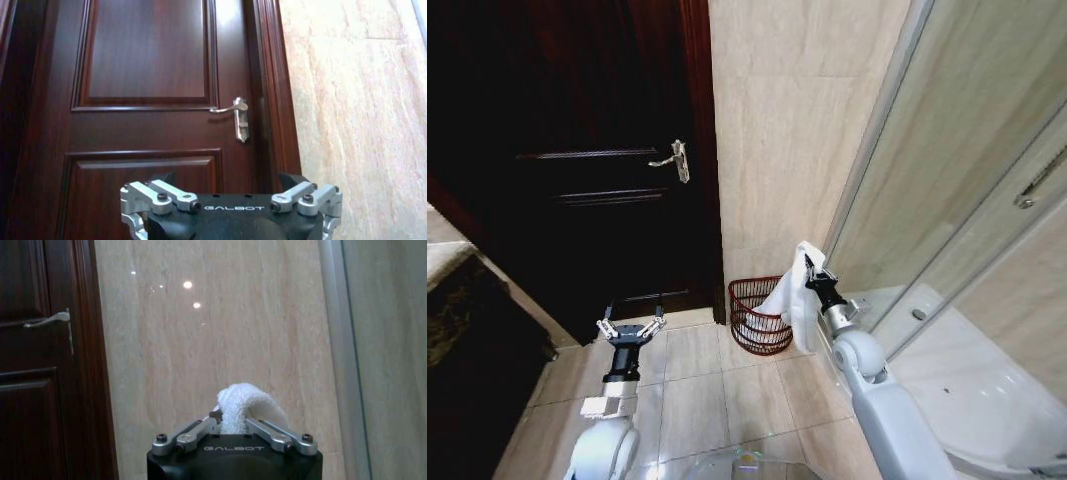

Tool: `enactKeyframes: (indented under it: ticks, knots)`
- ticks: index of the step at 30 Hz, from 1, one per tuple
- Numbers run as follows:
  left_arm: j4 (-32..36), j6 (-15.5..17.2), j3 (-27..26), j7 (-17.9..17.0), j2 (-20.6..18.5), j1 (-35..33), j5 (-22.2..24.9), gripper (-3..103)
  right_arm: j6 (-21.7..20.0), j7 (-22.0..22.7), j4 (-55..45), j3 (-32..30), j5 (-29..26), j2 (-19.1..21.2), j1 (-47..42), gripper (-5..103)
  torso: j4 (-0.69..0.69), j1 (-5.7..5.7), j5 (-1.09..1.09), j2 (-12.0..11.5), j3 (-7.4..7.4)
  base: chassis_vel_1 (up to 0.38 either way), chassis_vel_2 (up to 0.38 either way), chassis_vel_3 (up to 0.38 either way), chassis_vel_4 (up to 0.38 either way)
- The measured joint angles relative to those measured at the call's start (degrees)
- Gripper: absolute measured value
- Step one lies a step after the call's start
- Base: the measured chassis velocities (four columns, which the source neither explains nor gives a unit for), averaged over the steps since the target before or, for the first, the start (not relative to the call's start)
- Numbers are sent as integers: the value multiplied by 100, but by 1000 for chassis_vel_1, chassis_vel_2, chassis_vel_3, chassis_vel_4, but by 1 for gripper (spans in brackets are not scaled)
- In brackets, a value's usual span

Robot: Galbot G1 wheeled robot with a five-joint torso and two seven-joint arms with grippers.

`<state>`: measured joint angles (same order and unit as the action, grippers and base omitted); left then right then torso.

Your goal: Discard the used towel into the hamper.

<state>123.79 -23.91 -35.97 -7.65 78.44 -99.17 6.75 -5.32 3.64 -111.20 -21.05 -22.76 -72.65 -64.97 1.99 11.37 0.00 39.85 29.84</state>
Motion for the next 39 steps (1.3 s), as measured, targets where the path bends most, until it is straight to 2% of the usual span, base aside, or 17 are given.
enactKeyframes:
  ticks: [39]
  knots:
    - [-19,-2,20,36,22,5,-37,100,61,-32,-137,-5,82,-21,-186,4,0,-401,0,-931,-526,-49,55,54,-53]
